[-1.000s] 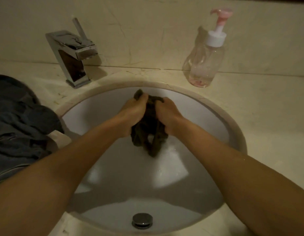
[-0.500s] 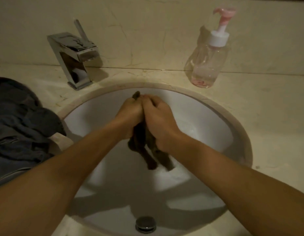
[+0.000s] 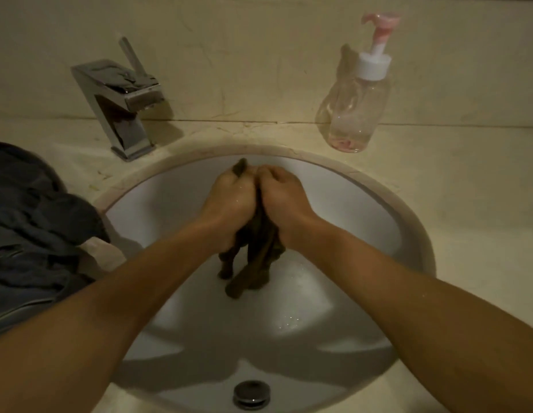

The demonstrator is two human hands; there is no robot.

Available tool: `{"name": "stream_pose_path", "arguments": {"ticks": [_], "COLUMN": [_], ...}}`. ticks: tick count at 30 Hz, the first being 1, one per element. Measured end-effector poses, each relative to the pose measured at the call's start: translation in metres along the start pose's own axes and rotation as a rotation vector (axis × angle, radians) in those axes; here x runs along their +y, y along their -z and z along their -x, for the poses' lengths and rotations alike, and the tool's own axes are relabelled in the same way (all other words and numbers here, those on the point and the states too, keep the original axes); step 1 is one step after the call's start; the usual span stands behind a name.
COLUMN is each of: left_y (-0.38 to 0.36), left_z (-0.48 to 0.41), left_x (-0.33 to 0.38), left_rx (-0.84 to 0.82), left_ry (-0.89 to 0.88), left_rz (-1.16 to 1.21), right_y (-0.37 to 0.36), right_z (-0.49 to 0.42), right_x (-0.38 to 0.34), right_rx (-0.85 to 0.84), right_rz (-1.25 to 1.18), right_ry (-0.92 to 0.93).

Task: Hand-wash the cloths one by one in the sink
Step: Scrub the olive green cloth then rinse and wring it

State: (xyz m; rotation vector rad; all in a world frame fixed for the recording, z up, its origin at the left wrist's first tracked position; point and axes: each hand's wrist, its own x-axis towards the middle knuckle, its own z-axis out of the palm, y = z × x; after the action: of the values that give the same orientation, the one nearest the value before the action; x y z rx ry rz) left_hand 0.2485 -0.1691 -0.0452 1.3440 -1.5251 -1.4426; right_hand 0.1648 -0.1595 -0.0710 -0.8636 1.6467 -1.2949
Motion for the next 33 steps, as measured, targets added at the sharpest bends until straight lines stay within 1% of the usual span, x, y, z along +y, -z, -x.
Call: {"name": "stream_pose_path", "arguments": {"ticks": [1, 3, 4, 5, 7, 8, 9, 10, 11, 12, 13, 14, 15, 17, 18, 19, 20, 21, 22, 23, 24, 25, 27, 28, 29, 30, 31, 32, 33], "left_y": [-0.006, -0.014, -0.011, -0.005, 0.013, 0.020, 0.025, 0.027, 0.029, 0.030, 0.032, 0.035, 0.039, 0.044, 0.044, 0.042, 0.040, 0.036, 0.033, 0.032, 0.032, 0.034, 0.039, 0.040, 0.040, 0.039, 0.038, 0.037, 0.036], "left_z": [0.004, 0.003, -0.002, -0.008, -0.020, -0.025, -0.029, -0.032, -0.033, -0.035, -0.036, -0.037, -0.041, -0.044, -0.045, -0.043, -0.042, -0.041, -0.040, -0.041, -0.043, -0.047, -0.053, -0.051, -0.046, -0.044, -0.045, -0.046, -0.046], "left_x": [0.001, 0.000, -0.001, -0.002, -0.003, -0.005, -0.007, -0.010, -0.013, -0.019, -0.024, -0.029, -0.034, -0.037, -0.037, -0.035, -0.035, -0.037, -0.040, -0.046, -0.052, -0.059, -0.068, -0.065, -0.059, -0.055, -0.052, -0.049, -0.045], "left_rx": [-0.033, -0.073, -0.056, -0.021, 0.023, 0.018, -0.016, -0.069, -0.120, -0.148, -0.173, -0.195, -0.191, -0.133, -0.118, -0.153, -0.242, -0.350, -0.463, -0.549, -0.581, -0.576, -0.570, -0.565, -0.541, -0.495, -0.450, -0.386, -0.331], "left_ry": [-0.019, -0.006, 0.007, 0.011, 0.023, 0.021, 0.008, -0.007, -0.022, -0.041, -0.047, -0.044, -0.050, -0.133, -0.197, -0.255, -0.283, -0.286, -0.239, -0.180, -0.100, -0.051, -0.017, 0.010, 0.027, 0.037, 0.007, -0.014, -0.018], "left_rz": [-0.045, -0.058, -0.053, -0.063, -0.131, -0.178, -0.280, -0.458, -0.664, -0.853, -0.987, -1.081, -1.166, -1.287, -1.282, -1.232, -1.201, -1.204, -1.266, -1.330, -1.401, -1.449, -1.493, -1.487, -1.495, -1.448, -1.361, -1.233, -1.075], "right_y": [0.005, 0.011, 0.009, 0.005, -0.002, -0.003, -0.002, 0.002, 0.009, 0.018, 0.027, 0.035, 0.039, 0.037, 0.034, 0.030, 0.027, 0.025, 0.025, 0.026, 0.028, 0.029, 0.027, 0.026, 0.023, 0.021, 0.018, 0.017, 0.018], "right_z": [-0.005, -0.005, -0.002, 0.002, 0.008, 0.010, 0.009, 0.008, 0.005, 0.001, -0.006, -0.008, -0.009, -0.007, -0.006, -0.007, -0.007, -0.009, -0.010, -0.013, -0.017, -0.020, -0.025, -0.028, -0.030, -0.030, -0.032, -0.033, -0.034], "right_x": [-0.002, -0.002, -0.001, 0.000, 0.002, 0.001, -0.002, -0.004, -0.006, -0.005, -0.001, 0.002, 0.003, 0.004, 0.005, 0.008, 0.012, 0.018, 0.024, 0.030, 0.037, 0.042, 0.047, 0.049, 0.049, 0.048, 0.046, 0.042, 0.036], "right_rx": [0.023, 0.050, 0.019, -0.031, -0.125, -0.164, -0.187, -0.205, -0.219, -0.234, -0.237, -0.229, -0.211, -0.189, -0.221, -0.291, -0.387, -0.490, -0.577, -0.612, -0.588, -0.538, -0.425, -0.405, -0.413, -0.425, -0.424, -0.399, -0.339], "right_rz": [-0.041, -0.142, -0.183, -0.186, -0.109, -0.072, -0.039, 0.054, 0.234, 0.495, 0.771, 0.977, 1.103, 1.209, 1.236, 1.244, 1.244, 1.256, 1.297, 1.368, 1.447, 1.499, 1.478, 1.421, 1.329, 1.196, 1.034, 0.843, 0.660], "right_ry": [-0.053, -0.142, -0.158, -0.141, -0.079, -0.063, -0.058, -0.042, -0.015, -0.008, 0.007, 0.009, 0.014, 0.097, 0.152, 0.177, 0.140, 0.059, -0.025, -0.076, -0.070, -0.025, 0.090, 0.136, 0.145, 0.117, 0.079, 0.040, 0.022]}}
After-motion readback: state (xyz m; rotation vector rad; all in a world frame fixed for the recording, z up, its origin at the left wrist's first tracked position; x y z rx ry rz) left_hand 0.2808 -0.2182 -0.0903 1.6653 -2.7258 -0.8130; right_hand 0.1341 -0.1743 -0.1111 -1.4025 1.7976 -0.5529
